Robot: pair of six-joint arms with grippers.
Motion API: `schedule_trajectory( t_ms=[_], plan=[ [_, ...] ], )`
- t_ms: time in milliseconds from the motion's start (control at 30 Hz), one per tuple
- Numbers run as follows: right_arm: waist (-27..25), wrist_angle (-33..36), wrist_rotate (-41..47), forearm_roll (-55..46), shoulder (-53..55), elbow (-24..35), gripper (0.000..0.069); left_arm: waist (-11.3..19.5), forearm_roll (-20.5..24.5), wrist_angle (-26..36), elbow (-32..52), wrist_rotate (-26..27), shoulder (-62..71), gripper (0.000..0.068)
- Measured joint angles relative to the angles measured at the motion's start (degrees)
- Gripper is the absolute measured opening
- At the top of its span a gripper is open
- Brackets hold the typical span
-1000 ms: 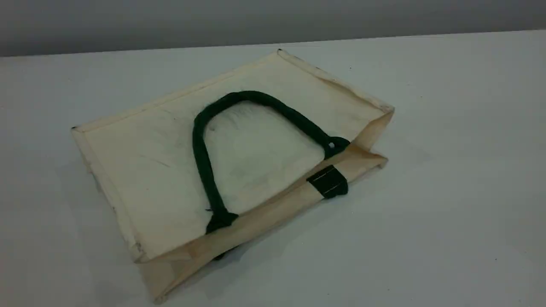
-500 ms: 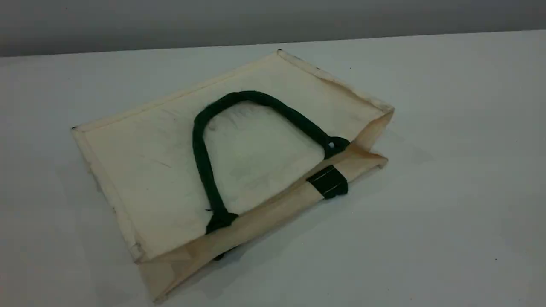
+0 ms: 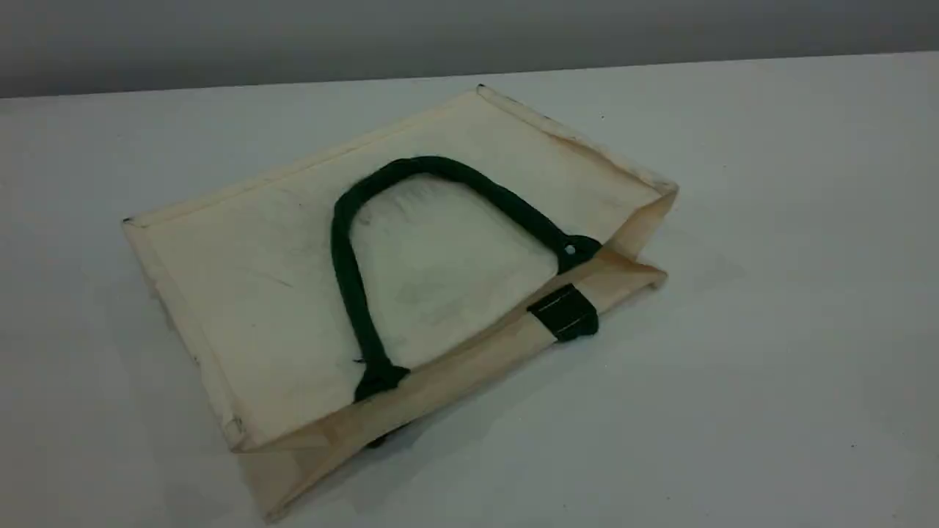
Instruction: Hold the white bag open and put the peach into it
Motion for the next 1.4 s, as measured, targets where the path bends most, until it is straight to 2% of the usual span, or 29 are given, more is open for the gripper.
schedule_trajectory(
  t_ms=[267, 433, 567, 767, 900, 1200, 1300, 1400],
  plan=[
    [0.0, 0.0, 0.1, 0.4, 0.0, 0.0, 0.0593, 0.0, 0.1, 6.9, 0.0, 0.0, 0.0, 0.0509],
    [0.0, 0.0, 0.1, 0.4, 0.0, 0.0, 0.0593, 0.0, 0.1, 6.6, 0.0, 0.0, 0.0, 0.0509],
    [0.0, -0.5, 0.2, 0.4, 0.0, 0.0, 0.0593, 0.0, 0.2, 2.1, 0.1, 0.1, 0.0, 0.0509],
    [0.0, -7.2, 0.2, 0.6, 0.0, 0.0, 0.0593, 0.0, 0.1, -7.6, 0.1, 0.1, 0.0, 0.0509],
    [0.0, -13.5, 0.2, 2.0, 0.0, 0.0, 0.0593, 0.0, 0.1, -13.6, 0.1, 0.1, 0.0, 0.0509],
    [0.0, -33.3, 0.1, 2.4, 0.0, 0.0, 0.0593, 0.0, 0.2, -30.6, 0.1, 0.3, 0.0, 0.0509],
    [0.0, -35.0, -0.6, 2.0, 0.0, 0.0, 0.0593, -2.4, 0.7, -31.2, 0.1, 0.5, 0.1, 0.0509],
    [0.0, -33.4, -0.6, 1.9, 0.0, 0.0, 0.0593, -5.0, 1.7, -31.1, 0.1, 1.2, 0.4, 0.0509]
  ],
)
